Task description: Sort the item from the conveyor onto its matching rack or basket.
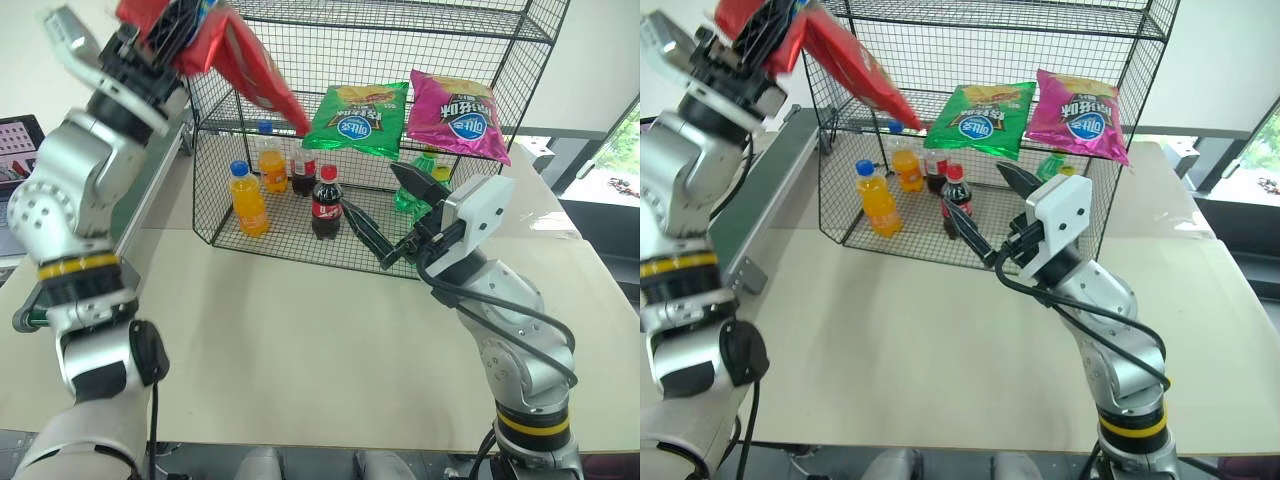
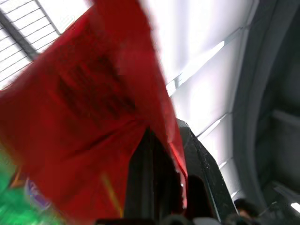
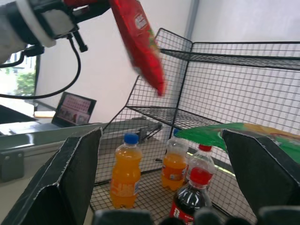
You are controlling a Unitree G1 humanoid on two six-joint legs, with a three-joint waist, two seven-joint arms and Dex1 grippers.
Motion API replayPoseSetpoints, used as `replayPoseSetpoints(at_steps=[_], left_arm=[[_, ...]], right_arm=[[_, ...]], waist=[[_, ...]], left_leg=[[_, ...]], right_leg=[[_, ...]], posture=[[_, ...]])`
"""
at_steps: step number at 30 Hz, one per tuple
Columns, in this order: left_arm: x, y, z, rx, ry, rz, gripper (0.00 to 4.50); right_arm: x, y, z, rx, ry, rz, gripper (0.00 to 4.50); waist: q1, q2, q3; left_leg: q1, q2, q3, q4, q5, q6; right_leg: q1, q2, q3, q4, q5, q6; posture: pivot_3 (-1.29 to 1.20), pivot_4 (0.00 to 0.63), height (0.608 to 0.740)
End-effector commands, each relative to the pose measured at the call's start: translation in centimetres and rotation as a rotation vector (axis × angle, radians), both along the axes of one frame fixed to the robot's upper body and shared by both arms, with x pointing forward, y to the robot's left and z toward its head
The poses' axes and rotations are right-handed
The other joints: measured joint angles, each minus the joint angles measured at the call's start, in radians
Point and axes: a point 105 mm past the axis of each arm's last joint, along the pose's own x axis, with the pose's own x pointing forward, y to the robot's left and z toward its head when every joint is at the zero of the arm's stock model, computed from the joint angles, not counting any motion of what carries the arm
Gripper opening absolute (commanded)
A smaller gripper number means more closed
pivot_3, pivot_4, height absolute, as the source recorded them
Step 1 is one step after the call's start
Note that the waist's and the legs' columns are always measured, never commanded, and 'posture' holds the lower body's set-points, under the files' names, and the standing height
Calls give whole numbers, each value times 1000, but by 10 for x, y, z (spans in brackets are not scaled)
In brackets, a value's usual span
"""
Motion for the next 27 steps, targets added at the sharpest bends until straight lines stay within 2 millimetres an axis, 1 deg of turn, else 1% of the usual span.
replayPoseSetpoints(at_steps=[1, 3, 4, 5, 9, 12, 14, 17, 19, 22, 27], left_arm=[[20, -7, 0, -21, -22, -8, 97], [44, -7, -25, -35, 60, 34, 97], [51, -7, -34, -46, 86, 52, 97], [55, -5, -38, -72, 101, 62, 97], [57, -4, -35, -122, 87, 75, 97], [63, 2, -46, -139, 140, 116, 97], [65, 7, -58, -144, 186, 146, 97], [62, 15, -72, -140, 240, 214, 97], [60, 16, -76, -140, 265, 261, 97], [64, 10, -86, -101, 327, 338, 97], [71, -1, -89, -114, 381, 382, 97]], right_arm=[[-12, -3, 15, 27, -67, -39, 4500], [-14, -4, 15, 32, -66, -54, 4500], [-14, -5, 15, 34, -66, -60, 4500], [-15, -5, 15, 34, -65, -63, 4500], [-16, -3, 14, 38, -58, -61, 4500], [-16, 0, 15, 39, -56, -50, 4500], [-16, 0, 15, 37, -56, -44, 4500], [-14, 0, 15, 33, -51, -42, 4500], [-12, -1, 14, 30, -45, -45, 4500], [-11, 0, 11, 21, -29, -51, 4500], [-8, 0, 7, 21, -14, -85, 4500]], waist=[[-1, 0, 0], [-4, 3, -1], [-5, 4, -1], [-5, 4, -1], [-9, 2, 2], [-8, 2, 1], [-5, 2, 1], [-3, 2, 1], [0, 2, 1], [7, 1, 1], [8, 2, 1]], left_leg=[[0, 0, -1, 0, 0, 0], [0, -1, -3, 0, 0, 0], [0, -1, -3, -1, 0, 0], [0, -1, -4, -1, 0, 0], [-4, -1, -12, 1, 0, 0], [-5, -2, -13, 1, 0, 1], [-5, -1, -14, 1, 0, 1], [-4, -2, -15, 2, 0, 1], [-3, -1, -15, 2, 0, 1], [-5, -2, -17, 3, 2, 0], [-6, -3, -18, 3, 2, 1]], right_leg=[[0, 0, 0, 0, 0, 0], [0, 0, 0, 0, 0, 1], [0, 0, 0, 0, -1, 1], [0, 0, 0, 1, -1, 2], [-2, 4, -1, 1, -1, 2], [-2, 4, -1, 1, 0, 0], [-1, 4, -2, 1, 0, 0], [0, 4, -2, 2, 0, 1], [1, 4, -2, 3, 1, 1], [0, 4, -3, 3, 1, 1], [1, 4, -3, 2, 2, 2]], posture=[[0, 150, 738], [0, 150, 738], [0, 150, 738], [0, 150, 738], [0, 150, 738], [0, 150, 738], [0, 150, 738], [0, 150, 738], [0, 150, 738], [0, 150, 738], [0, 150, 738]])
